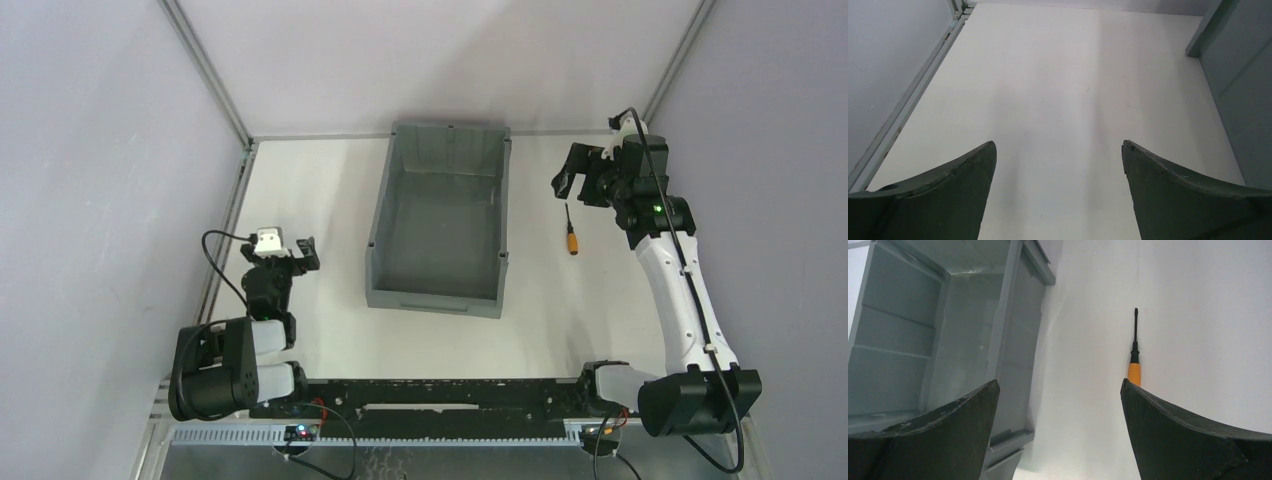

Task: Put the screwdriver in the bin
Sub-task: Pick up the screwdriver from the center of the board.

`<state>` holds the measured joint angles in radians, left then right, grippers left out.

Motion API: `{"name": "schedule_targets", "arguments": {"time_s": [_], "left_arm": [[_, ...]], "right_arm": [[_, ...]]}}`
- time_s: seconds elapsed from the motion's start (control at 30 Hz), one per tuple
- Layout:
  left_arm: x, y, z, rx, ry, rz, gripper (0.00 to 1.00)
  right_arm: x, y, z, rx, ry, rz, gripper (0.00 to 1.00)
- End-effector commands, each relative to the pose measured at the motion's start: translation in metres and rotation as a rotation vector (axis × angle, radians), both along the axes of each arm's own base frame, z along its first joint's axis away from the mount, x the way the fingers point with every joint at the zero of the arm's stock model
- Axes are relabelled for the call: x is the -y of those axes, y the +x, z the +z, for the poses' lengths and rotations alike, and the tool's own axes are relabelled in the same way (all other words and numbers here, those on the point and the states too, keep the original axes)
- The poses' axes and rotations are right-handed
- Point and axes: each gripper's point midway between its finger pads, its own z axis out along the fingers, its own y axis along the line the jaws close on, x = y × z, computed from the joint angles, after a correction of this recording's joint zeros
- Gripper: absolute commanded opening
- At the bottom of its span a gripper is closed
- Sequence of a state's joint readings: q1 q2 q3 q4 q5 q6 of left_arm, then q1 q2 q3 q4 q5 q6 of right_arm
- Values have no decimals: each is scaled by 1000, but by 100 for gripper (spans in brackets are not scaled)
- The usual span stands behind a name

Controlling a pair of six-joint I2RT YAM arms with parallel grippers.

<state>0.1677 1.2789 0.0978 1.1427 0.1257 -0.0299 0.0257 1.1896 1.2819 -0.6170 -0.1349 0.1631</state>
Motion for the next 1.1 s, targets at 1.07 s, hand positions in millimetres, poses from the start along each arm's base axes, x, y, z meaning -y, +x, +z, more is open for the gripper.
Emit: {"name": "schedule_targets", "arguments": {"time_s": [1.07], "left_arm": [[-1, 11, 29, 91, 4, 3, 100]], "right_arm": [[45, 66, -27, -311, -158, -64, 96]]}}
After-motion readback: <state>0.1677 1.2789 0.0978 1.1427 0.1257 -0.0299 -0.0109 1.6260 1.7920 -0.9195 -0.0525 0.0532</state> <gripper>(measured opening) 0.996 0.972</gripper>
